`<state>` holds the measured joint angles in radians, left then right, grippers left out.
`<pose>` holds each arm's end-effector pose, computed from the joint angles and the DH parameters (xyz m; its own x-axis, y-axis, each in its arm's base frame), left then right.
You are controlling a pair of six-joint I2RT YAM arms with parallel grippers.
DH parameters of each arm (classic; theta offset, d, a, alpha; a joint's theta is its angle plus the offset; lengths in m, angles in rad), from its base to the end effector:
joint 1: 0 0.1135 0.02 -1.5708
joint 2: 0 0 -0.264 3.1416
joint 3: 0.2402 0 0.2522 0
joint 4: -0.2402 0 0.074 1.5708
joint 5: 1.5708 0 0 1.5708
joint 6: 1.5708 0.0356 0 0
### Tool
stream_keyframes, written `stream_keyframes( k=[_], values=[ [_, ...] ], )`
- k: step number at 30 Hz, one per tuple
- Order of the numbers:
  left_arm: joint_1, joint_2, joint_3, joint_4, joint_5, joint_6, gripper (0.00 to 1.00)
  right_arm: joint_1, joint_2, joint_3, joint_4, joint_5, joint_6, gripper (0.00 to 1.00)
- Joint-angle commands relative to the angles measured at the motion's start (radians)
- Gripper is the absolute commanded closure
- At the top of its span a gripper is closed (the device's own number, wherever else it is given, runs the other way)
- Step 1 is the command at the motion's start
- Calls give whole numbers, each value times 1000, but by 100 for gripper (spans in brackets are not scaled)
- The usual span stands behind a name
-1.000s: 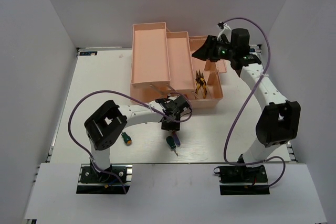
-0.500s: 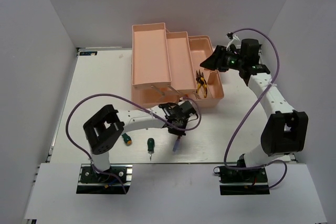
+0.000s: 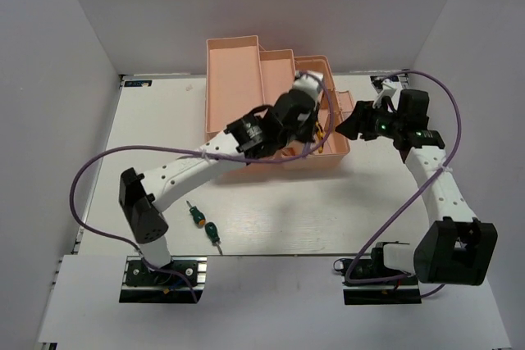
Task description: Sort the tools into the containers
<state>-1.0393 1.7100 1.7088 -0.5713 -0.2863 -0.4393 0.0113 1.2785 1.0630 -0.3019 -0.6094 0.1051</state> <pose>0.2076 -0.3333 0.3761 -0.5490 0.1289 -0.8258 0.5228 0.8238 -0.2190 0.2855 0.0236 0.3215 -0.5450 0.0799 -0.8346 -0.4520 0.8104 0.3727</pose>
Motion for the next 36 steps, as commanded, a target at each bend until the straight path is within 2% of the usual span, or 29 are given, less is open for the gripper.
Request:
stream_keyframes(
  k=[1, 6, 9, 14, 17, 18, 20, 22, 23, 26, 27, 28, 29, 30, 31, 32, 34, 35, 36],
  values=[
    [59, 106, 196, -36, -201, 88, 100, -36, -80, -47, -48, 13, -100, 35],
    [163, 279, 386, -56, -225, 151, 100, -45, -140, -122, -94, 0, -174, 35],
    [194, 404, 570, -140, -225, 178, 100, -43, -174, -152, -115, -9, -192, 35],
    [236, 451, 591, -151, -188, 192, 100, -45, -179, -170, -140, -53, -220, 33],
    [259, 436, 591, -151, -179, 192, 83, -42, -170, -173, -175, -105, -268, 30],
    [259, 427, 591, -151, -178, 192, 62, -40, -166, -173, -196, -119, -295, 25],
    [268, 390, 591, -138, -169, 192, 42, -36, -151, -158, -233, -169, -373, 22],
    [268, 356, 591, -125, -134, 205, 30, -28, -128, -140, -298, -255, -419, 10],
    [268, 337, 591, -125, -125, 205, 29, -21, -120, -133, -310, -279, -499, 10],
    [236, 205, 481, -115, -148, 205, 30, 45, -99, -124, -381, -339, -612, 10],
    [236, 153, 426, -114, -148, 189, 35, 64, -97, -127, -381, -337, -623, 10],
    [236, 19, 358, -102, -157, 171, 62, 134, -91, -127, -381, -320, -648, 10],
    [236, -59, 200, -93, -195, 124, 79, 162, -85, -126, -388, -310, -665, 10],
    [236, -138, 114, -93, -215, 94, 92, 192, -77, -127, -384, -291, -665, 10],
    [236, -296, 33, -108, -250, 65, 100, 287, -64, -129, -369, -262, -656, 21],
    [236, -369, -107, -174, -270, -8, 100, 318, -56, -139, -329, -219, -618, 37],
    [236, -499, -223, -273, -290, -94, 100, 426, -47, -152, -260, -153, -558, 73],
    [236, -614, -315, -330, -306, -139, 100, 500, -35, -158, -217, -100, -536, 97],
    [236, -663, -354, -448, -306, -241, 100, 583, -27, -159, -203, -77, -497, 99]
  ],
)
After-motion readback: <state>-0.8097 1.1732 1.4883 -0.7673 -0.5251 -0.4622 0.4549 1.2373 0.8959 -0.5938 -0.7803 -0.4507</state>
